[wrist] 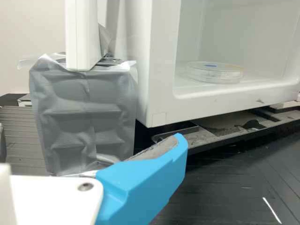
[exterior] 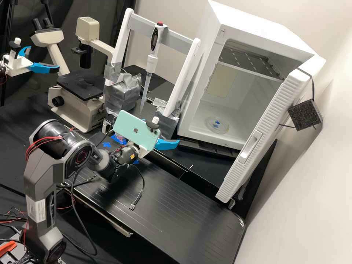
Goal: Close the door
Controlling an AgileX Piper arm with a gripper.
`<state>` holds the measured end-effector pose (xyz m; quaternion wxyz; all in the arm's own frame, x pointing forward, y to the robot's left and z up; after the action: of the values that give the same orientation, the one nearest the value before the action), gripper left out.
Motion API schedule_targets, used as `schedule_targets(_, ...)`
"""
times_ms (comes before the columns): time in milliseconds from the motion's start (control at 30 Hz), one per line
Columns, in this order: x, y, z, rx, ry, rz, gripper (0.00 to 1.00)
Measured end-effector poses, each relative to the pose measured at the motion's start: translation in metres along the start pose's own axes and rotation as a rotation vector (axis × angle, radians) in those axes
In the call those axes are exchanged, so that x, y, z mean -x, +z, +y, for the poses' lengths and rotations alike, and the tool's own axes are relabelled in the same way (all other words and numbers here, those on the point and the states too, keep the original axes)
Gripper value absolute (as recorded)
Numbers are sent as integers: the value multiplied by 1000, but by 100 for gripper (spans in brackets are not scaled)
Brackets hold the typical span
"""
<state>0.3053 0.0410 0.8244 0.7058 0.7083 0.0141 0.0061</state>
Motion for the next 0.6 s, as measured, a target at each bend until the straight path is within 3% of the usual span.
schedule_targets(267,0,0,0,0,0,0,100)
schedule_targets(433,17,12,8,16,33,19,100)
schedule_targets(600,50,30,34,-33,146,40,100)
